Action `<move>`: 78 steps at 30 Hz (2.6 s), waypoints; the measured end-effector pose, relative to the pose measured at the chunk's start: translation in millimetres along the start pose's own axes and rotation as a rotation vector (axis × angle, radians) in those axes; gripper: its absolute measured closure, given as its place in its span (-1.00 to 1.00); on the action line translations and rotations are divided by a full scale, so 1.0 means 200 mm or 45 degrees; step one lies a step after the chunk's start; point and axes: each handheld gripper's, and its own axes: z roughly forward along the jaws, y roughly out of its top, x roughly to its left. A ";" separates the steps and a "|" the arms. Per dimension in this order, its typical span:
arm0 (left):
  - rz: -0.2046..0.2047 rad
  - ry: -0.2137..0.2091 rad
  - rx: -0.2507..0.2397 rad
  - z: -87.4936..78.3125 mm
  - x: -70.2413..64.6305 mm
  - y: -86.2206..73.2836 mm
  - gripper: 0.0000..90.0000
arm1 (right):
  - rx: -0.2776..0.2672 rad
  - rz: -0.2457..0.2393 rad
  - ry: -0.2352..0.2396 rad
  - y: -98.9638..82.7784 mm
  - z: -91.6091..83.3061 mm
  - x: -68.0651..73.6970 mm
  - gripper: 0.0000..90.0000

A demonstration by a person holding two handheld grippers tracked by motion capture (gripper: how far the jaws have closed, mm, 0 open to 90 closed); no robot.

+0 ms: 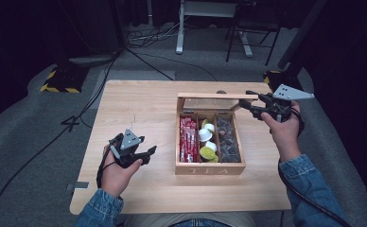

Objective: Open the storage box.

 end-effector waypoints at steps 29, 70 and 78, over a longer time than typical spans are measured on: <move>-0.031 -0.067 -0.016 0.07 0.04 -0.02 -0.13 | 0.043 0.038 -0.187 0.15 0.23 -0.20 0.12; -0.039 -0.084 0.094 0.15 0.10 -0.09 -0.19 | 0.132 0.178 -0.285 -0.11 0.53 -0.34 -0.29; -0.055 -0.086 0.105 0.16 0.11 -0.10 -0.19 | 0.170 0.190 -0.296 -0.17 0.55 -0.35 -0.29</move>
